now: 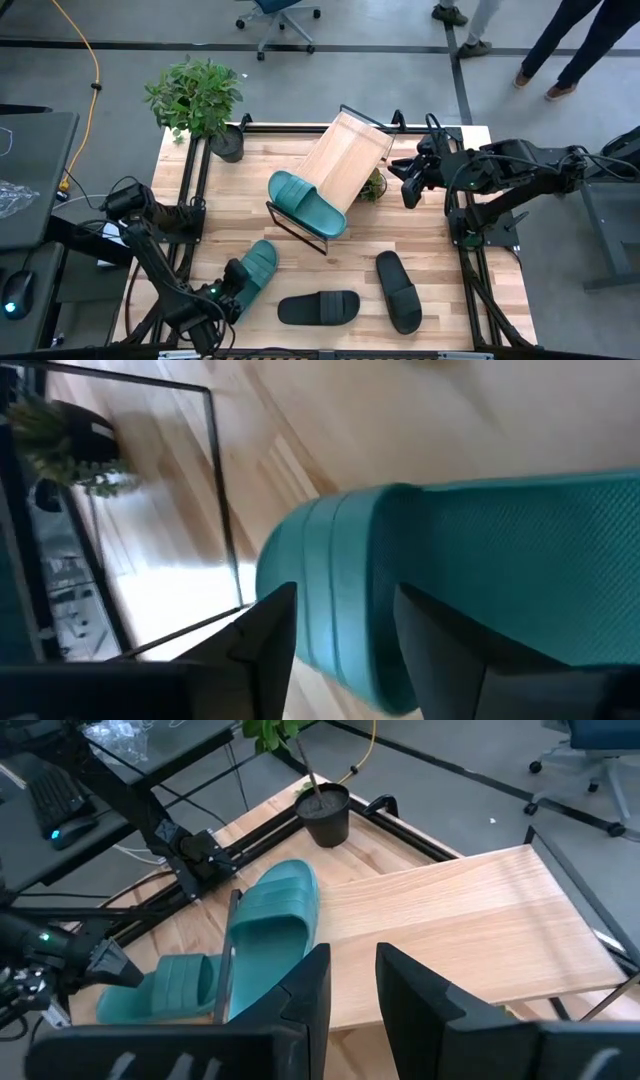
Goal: Pick and place slides into the shelf
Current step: Put the blue slide on the shelf
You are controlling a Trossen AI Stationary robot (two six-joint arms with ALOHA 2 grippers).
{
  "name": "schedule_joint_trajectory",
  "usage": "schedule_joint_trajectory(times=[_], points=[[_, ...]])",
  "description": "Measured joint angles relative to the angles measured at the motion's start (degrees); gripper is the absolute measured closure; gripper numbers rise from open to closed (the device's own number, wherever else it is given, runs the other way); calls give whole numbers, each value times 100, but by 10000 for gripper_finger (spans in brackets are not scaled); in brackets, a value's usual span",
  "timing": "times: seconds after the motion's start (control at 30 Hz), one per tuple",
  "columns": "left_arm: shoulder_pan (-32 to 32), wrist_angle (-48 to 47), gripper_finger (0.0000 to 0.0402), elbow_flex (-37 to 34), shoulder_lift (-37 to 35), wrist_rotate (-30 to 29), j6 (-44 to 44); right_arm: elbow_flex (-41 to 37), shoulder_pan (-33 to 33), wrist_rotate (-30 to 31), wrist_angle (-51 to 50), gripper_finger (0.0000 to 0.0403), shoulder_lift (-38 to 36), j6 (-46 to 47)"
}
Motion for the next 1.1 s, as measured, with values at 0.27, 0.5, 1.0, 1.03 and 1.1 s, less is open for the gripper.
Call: schedule_joint_trajectory(times=[0.27, 0.5, 1.0, 1.03, 1.1], points=[[240, 317, 256, -390, 0, 78, 76, 0, 0, 146, 0, 329, 0, -17], [504, 800, 271, -607, 0, 141, 359, 0, 0, 146, 0, 329, 0, -17], [591, 796, 380, -609, 0, 142, 415, 0, 0, 202, 0, 329, 0, -19], [591, 792, 389, -609, 0, 160, 412, 0, 0, 202, 0, 329, 0, -19], [591, 794, 393, -609, -2, 187, 393, 0, 0, 202, 0, 329, 0, -19]])
